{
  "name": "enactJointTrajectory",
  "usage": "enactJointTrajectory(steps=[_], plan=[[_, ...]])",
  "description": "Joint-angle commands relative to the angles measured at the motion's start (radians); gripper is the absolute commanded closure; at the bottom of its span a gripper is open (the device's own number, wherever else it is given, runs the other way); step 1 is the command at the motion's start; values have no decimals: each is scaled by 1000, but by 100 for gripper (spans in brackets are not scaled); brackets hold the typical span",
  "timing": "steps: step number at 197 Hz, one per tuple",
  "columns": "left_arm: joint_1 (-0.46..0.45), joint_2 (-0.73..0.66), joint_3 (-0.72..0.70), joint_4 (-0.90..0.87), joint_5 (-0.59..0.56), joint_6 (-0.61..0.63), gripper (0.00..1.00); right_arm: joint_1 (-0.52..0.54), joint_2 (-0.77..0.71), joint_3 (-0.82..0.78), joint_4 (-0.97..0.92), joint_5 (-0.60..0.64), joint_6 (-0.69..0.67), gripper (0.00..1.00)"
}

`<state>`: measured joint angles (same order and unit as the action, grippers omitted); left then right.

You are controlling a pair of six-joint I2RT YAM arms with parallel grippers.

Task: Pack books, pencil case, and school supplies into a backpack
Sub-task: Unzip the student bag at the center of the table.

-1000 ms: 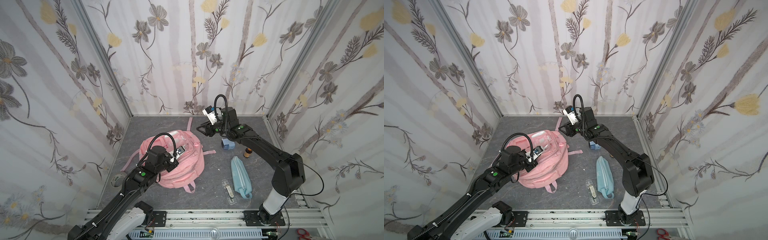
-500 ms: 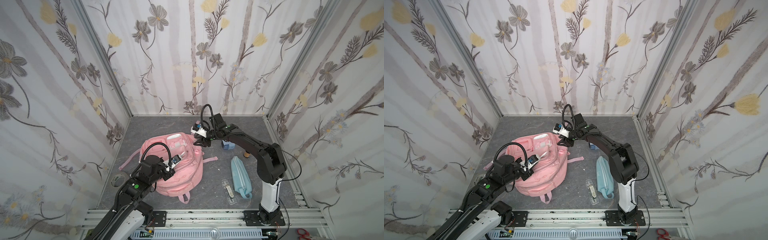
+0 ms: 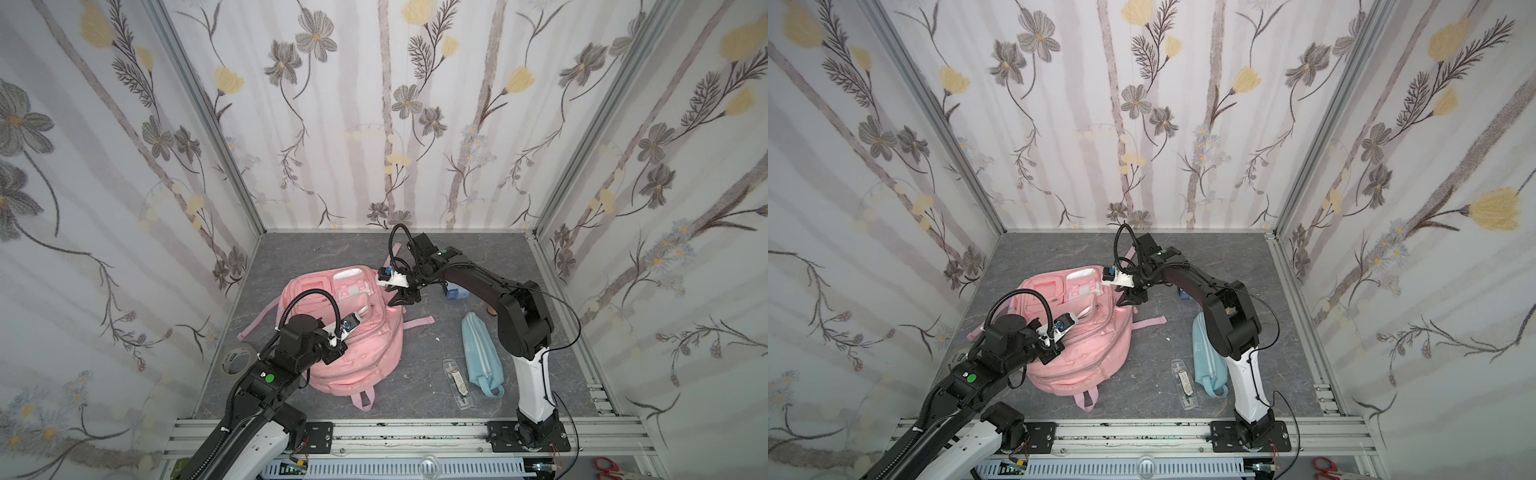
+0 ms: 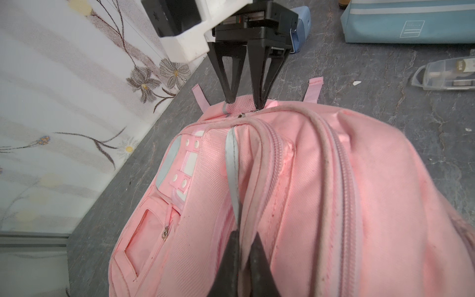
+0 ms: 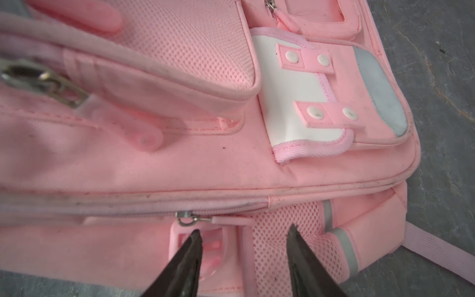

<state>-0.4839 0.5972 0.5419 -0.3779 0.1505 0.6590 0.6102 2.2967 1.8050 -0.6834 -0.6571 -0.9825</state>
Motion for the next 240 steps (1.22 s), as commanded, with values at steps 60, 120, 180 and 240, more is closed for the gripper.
enactJointTrajectory(steps=[60, 120, 180, 240], plan=[[2, -14, -2, 53, -33, 22, 100, 29, 64, 70, -112, -57, -117, 48], [2, -7, 10, 54, -21, 25, 100, 23, 48, 24, -158, -81, -120, 44], [2, -11, 11, 48, -22, 25, 100, 31, 70, 34, -175, -134, -80, 53], [3, -2, 10, 55, -20, 27, 100, 27, 68, 12, -220, -127, -73, 69]])
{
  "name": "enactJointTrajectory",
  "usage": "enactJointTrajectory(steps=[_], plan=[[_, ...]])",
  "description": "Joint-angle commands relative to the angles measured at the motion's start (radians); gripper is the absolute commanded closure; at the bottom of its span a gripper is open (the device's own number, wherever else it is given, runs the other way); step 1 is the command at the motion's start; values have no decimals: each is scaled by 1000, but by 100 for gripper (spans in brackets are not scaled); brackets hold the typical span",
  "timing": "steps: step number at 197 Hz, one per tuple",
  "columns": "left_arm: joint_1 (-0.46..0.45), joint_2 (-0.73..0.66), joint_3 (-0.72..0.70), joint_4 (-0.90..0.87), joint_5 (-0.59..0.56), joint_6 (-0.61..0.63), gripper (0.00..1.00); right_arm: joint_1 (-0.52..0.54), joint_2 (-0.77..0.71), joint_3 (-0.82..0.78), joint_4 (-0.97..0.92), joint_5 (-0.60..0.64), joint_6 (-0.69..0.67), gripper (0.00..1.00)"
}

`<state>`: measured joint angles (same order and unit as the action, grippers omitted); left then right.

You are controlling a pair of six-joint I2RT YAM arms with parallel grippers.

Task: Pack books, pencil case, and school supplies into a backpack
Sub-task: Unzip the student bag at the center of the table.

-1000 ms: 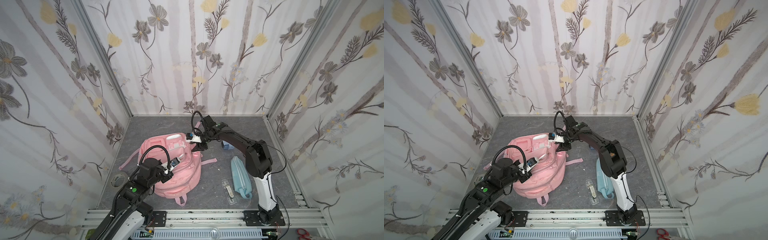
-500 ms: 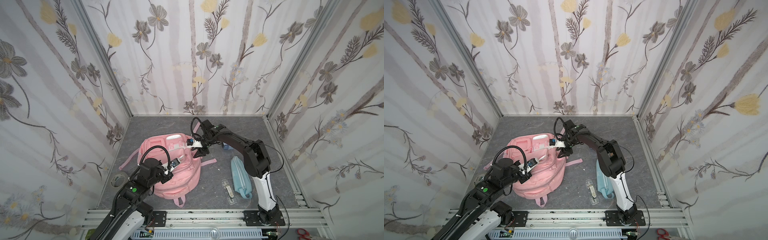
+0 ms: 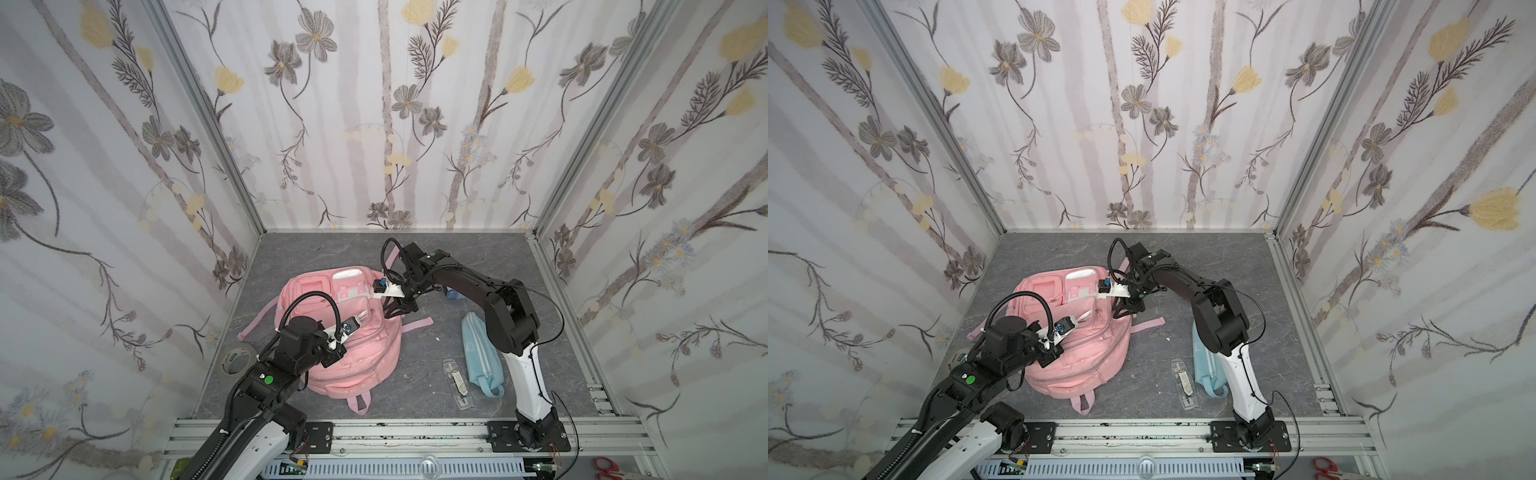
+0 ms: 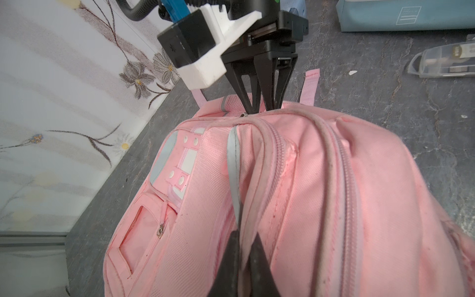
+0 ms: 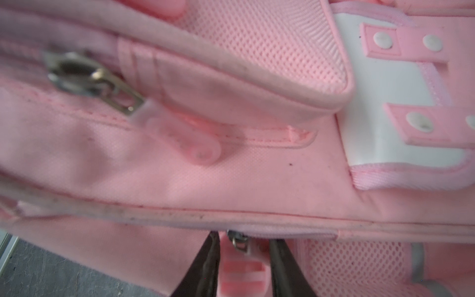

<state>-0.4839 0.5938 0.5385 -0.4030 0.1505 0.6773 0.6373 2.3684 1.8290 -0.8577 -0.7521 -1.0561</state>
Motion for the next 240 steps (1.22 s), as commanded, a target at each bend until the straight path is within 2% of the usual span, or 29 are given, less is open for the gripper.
enactJointTrajectory(steps=[1, 53, 88, 125, 175, 182, 193, 240], plan=[[2, 1, 14, 80, -19, 10, 100, 0, -5, -12, -46, -32, 1, 69], [3, -12, 11, 74, -27, 3, 100, -3, -18, -21, -41, -34, 44, 75], [4, -17, 9, 80, -23, -15, 100, -25, -45, -69, 39, -134, 132, 75], [3, -6, 12, 113, -29, -40, 100, -25, -65, -110, 74, -168, 168, 76], [4, -5, 15, 107, -19, -38, 100, -20, -71, -137, 187, -159, 335, 76], [4, -5, 15, 105, -17, -40, 100, -20, -68, -138, 197, -159, 352, 78], [4, -8, 15, 104, -20, -42, 100, -20, -66, -140, 201, -161, 358, 100], [4, -12, 14, 111, -39, -67, 100, -19, -101, -208, 216, -136, 363, 100]])
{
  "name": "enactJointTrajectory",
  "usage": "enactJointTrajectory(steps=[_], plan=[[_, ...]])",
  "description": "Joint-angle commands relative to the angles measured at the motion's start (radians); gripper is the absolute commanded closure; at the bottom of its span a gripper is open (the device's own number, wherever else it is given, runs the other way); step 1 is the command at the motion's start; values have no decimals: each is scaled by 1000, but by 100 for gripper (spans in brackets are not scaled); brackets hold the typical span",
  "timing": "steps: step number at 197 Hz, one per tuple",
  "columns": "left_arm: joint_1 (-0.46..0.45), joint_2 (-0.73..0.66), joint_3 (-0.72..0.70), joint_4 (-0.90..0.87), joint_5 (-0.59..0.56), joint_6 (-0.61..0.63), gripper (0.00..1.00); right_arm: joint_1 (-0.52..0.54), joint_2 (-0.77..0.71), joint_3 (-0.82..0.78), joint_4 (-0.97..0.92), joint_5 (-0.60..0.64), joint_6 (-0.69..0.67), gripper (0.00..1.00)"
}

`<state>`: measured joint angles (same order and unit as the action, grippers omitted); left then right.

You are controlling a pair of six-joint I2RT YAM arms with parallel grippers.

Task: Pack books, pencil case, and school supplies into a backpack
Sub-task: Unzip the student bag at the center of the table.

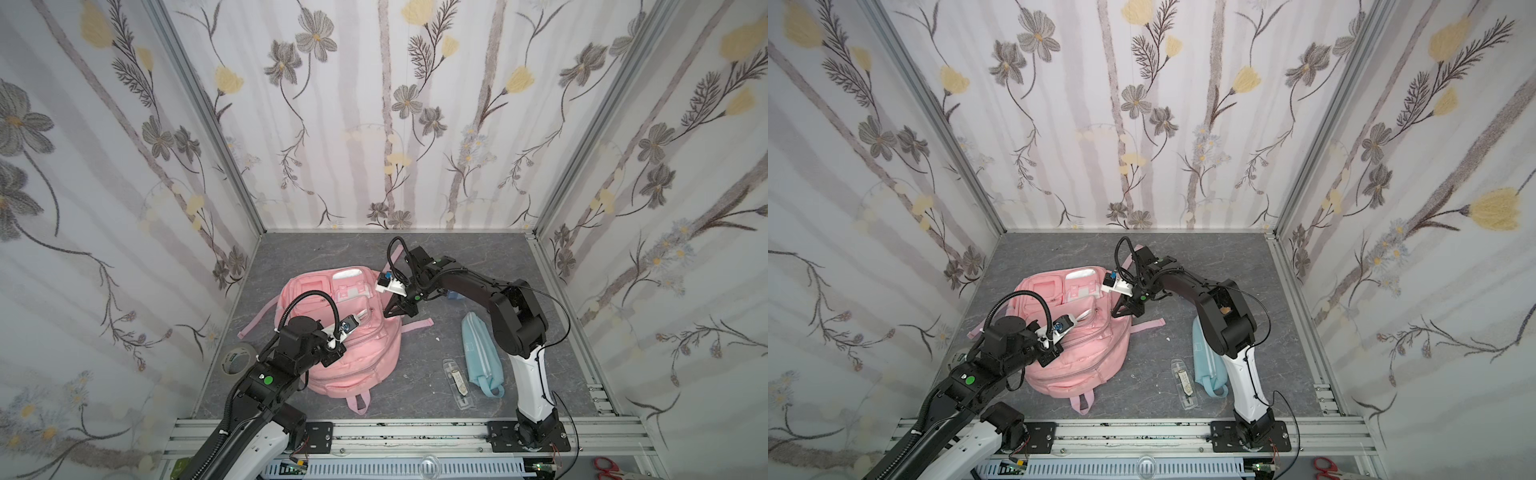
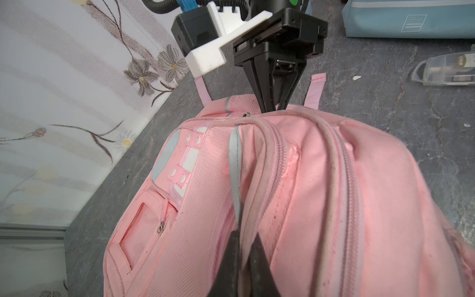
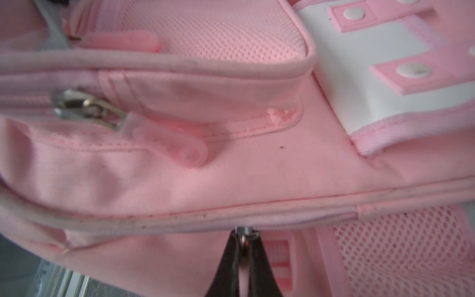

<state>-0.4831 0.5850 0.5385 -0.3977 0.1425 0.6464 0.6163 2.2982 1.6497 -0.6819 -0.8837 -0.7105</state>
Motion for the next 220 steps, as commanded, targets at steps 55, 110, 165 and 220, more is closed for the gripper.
enactJointTrajectory(steps=[55, 110, 165, 220], plan=[[5, 80, 57, 164, -118, -134, 100, -14, -152, -140, 208, 78, 166, 100], [0, 312, 272, 114, -205, -353, 100, -12, -232, -35, 188, 171, 351, 100], [-49, 488, 403, 78, -265, -587, 100, 32, -269, 45, 139, 258, 508, 100], [-111, 671, 564, -48, -323, -749, 100, 75, -330, 67, 113, 272, 634, 100]])
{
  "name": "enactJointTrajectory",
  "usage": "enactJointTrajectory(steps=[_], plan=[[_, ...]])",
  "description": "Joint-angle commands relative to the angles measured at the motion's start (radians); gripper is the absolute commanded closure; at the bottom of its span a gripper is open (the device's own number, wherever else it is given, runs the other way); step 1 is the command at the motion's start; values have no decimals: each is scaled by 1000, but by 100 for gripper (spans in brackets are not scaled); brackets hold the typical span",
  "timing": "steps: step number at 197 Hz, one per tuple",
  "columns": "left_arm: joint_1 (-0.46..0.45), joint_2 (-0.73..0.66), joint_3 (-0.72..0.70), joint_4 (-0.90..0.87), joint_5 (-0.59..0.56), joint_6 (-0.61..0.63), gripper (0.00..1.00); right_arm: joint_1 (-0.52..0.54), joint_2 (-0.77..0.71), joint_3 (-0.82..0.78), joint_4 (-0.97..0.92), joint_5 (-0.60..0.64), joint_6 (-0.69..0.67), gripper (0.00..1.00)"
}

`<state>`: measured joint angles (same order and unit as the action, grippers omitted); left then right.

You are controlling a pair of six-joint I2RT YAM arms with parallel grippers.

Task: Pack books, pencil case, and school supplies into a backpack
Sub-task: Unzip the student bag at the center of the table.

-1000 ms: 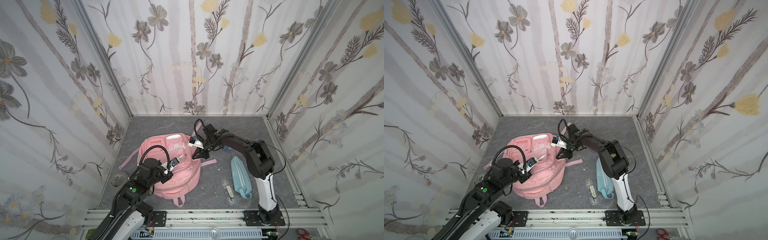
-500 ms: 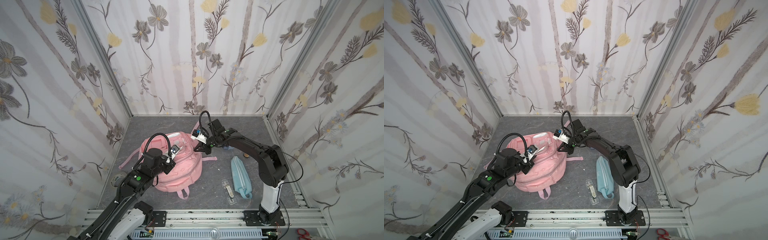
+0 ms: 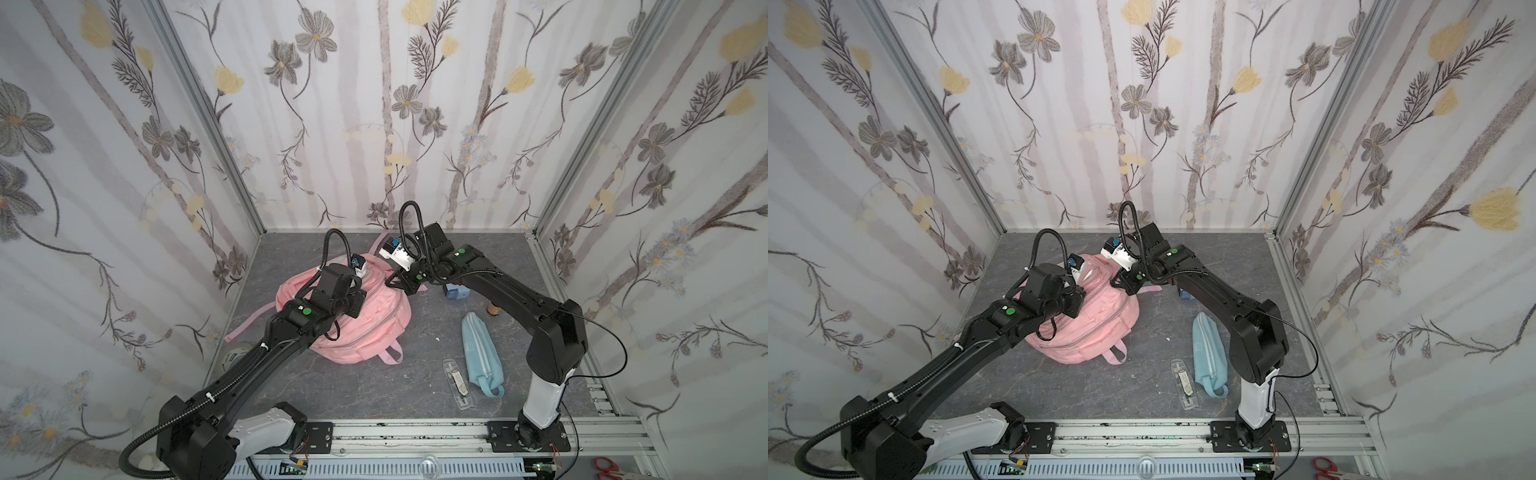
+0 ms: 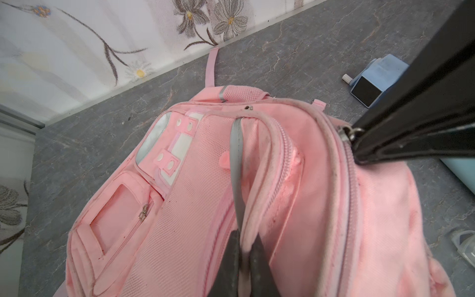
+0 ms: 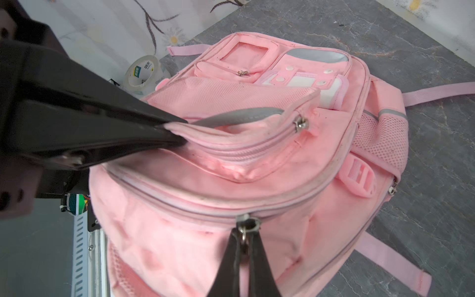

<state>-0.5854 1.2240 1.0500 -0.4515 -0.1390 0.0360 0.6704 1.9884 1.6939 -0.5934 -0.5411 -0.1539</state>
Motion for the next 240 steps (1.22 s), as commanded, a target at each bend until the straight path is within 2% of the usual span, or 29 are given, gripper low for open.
enactJointTrajectory(steps=[1, 46, 78, 97, 143, 214, 240], plan=[[-9, 43, 53, 7, -43, -143, 100, 23, -20, 23, 23, -69, 78, 100], [-8, 101, 134, 45, 21, -205, 100, 37, 21, 34, 12, -10, 212, 100], [-2, 158, 251, -47, 39, -259, 100, 47, 40, 56, 19, 94, 278, 100], [3, 185, 296, -105, 29, -277, 100, 47, 29, 56, 37, 143, 289, 100], [9, 196, 299, -86, 72, -386, 100, 48, -12, 25, 101, 206, 334, 100], [49, 246, 397, -99, 89, -544, 100, 49, -44, -2, 151, 204, 321, 100], [79, 279, 474, -77, 122, -625, 100, 53, -64, -22, 184, 205, 309, 100]])
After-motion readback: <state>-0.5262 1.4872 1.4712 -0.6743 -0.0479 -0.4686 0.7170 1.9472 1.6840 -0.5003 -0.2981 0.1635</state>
